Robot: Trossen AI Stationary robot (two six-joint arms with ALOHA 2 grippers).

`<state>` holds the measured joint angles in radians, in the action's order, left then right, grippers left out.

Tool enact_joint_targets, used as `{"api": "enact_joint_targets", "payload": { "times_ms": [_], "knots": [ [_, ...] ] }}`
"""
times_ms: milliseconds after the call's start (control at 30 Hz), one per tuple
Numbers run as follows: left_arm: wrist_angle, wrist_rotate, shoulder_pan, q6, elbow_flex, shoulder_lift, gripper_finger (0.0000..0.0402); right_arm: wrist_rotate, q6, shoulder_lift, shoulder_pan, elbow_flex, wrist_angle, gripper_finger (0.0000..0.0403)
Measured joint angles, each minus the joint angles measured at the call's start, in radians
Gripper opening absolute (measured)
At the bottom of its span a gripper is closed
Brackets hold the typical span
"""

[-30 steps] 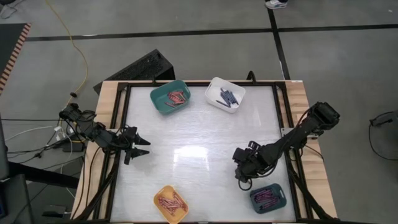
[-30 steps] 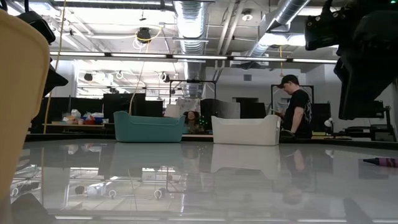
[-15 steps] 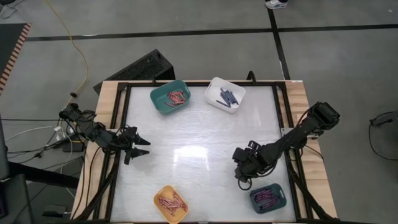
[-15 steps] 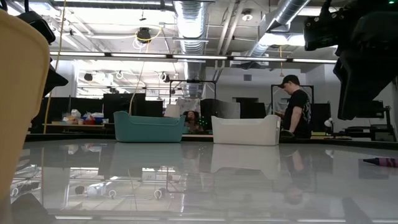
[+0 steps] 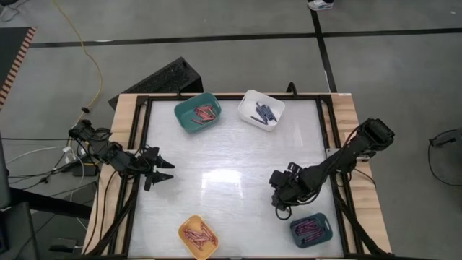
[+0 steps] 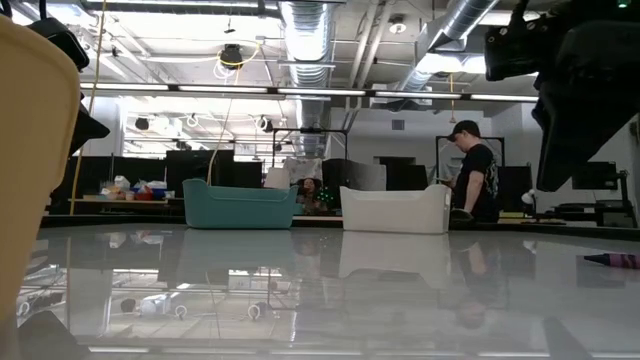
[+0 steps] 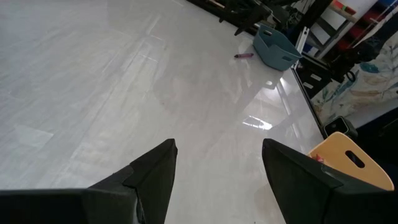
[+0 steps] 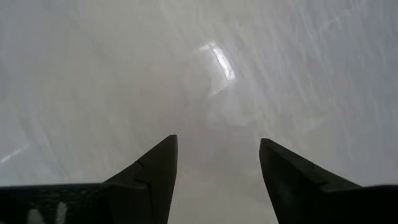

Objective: Sort crayons
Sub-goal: Put the purple crayon into the blue bin

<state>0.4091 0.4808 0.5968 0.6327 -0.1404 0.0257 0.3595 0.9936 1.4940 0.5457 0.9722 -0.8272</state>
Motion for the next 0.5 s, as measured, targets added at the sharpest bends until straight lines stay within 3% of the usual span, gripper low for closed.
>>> {"api": "enact_joint_targets", "payload": {
  "times_ms": [500],
  "knots": [
    [0.000,0.000,0.000,0.000,0.000,0.000,0.0228,-0.048,-0.008,0.000,-0.006,0.000,-0.002,0.0221]
  ]
}}
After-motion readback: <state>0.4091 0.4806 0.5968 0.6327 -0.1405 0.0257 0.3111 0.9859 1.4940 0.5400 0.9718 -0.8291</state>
